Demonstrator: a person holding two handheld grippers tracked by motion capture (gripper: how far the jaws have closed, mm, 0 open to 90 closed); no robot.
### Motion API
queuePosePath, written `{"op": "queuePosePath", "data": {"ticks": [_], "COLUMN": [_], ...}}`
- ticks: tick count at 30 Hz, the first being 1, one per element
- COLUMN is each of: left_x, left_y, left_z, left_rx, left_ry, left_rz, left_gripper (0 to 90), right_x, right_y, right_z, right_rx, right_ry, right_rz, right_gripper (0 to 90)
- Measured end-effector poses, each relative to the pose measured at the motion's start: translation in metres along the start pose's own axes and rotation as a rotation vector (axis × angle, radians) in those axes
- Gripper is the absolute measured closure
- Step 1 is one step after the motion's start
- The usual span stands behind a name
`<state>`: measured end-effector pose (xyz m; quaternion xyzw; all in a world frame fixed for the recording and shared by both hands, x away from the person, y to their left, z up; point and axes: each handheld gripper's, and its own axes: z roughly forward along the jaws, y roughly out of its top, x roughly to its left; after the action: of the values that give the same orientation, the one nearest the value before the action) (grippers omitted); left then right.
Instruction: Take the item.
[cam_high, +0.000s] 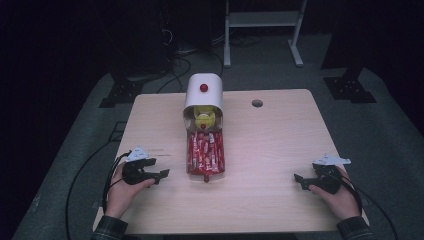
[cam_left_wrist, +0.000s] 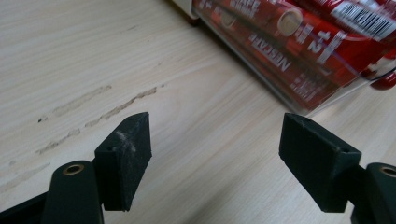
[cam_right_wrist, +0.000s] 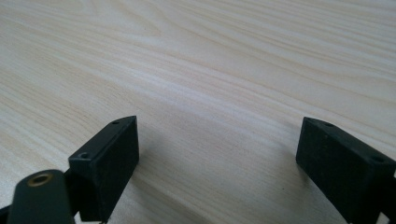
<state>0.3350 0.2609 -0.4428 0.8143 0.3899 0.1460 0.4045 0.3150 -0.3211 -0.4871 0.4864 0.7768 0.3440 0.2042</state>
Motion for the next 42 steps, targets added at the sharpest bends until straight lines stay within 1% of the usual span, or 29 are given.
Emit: {"op": "queuePosePath", "data": {"ticks": [2, 3, 9, 20, 23, 27, 42], "left_x": [-0.001, -0.001, -0.004, -0.011, -0.013, -0.016, -0.022], "left_y": [0.003, 0.004, 0.012, 0.026, 0.031, 0.036, 0.049], "left_z": [-0.001, -0.001, -0.002, -0.002, -0.001, 0.0, 0.004], "left_rx": [-0.009, -0.023, -0.038, -0.048, -0.049, -0.05, -0.061], "left_ry": [-0.002, -0.005, -0.024, -0.034, -0.042, -0.052, -0.068], "left_rz": [0.003, 0.0, 0.002, 0.021, 0.028, 0.029, 0.04], "left_gripper": [25.6, 26.9, 30.1, 32.7, 33.4, 34.7, 35.8], "right_x": [0.0, 0.0, 0.0, 0.0, 0.0, 0.0, 0.0], "right_y": [0.0, 0.0, 0.0, 0.0, 0.0, 0.0, 0.0], "right_z": [0.0, 0.0, 0.0, 0.0, 0.0, 0.0, 0.0], "right_rx": [0.0, 0.0, 0.0, 0.001, 0.001, 0.001, 0.001], "right_ry": [0.0, 0.0, 0.0, 0.0, 0.0, 0.0, 0.0], "right_rz": [0.0, 0.0, 0.0, -0.001, 0.0, -0.001, -0.001], "right_gripper": [12.1, 12.1, 12.1, 12.1, 12.1, 12.1, 12.1]}}
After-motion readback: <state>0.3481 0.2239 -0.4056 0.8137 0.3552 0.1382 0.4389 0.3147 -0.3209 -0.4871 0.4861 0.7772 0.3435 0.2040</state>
